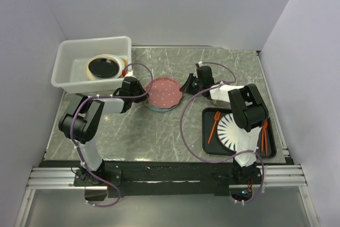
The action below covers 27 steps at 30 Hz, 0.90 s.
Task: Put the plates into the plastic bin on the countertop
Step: Pick up the plate at the center of the board.
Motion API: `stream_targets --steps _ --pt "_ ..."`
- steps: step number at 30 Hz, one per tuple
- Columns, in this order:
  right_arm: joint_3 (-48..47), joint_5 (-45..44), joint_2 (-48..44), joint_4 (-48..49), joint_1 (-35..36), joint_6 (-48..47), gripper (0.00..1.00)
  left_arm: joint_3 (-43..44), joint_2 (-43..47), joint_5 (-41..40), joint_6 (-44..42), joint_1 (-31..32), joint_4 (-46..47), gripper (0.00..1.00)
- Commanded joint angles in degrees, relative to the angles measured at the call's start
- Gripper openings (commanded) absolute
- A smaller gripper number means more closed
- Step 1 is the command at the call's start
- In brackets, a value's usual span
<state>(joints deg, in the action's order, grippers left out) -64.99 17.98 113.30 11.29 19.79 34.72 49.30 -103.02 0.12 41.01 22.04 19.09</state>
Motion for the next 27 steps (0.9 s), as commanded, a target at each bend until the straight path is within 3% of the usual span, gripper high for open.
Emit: stream_targets --steps 1,3,6,11,20,27 --pt "2.50 4.70 -1.58 2.59 0.60 -0.27 0.20 0.62 -0.16 0.76 -2.87 1.51 -0.55 0.01" --pt "3.64 5.05 -2.37 3.99 0.60 0.08 0.38 0.71 0.45 0.67 -2.78 1.51 -0.90 0.01" --pt "5.39 4.88 -4.31 5.84 0.60 0.52 0.55 1.15 1.07 0.85 -2.87 1.51 -1.68 0.01" --pt "7.15 4.79 -6.86 6.29 0.69 0.70 0.75 1.59 2.82 1.02 -2.96 1.51 -2.39 0.01" --pt "10.49 3.74 -10.81 8.66 0.60 0.79 0.94 3.26 4.76 1.20 -2.78 1.51 -4.50 0.01" --pt "11.46 4.08 -13.36 8.92 0.60 0.61 0.99 4.22 7.48 1.11 -2.96 1.51 -5.64 0.01"
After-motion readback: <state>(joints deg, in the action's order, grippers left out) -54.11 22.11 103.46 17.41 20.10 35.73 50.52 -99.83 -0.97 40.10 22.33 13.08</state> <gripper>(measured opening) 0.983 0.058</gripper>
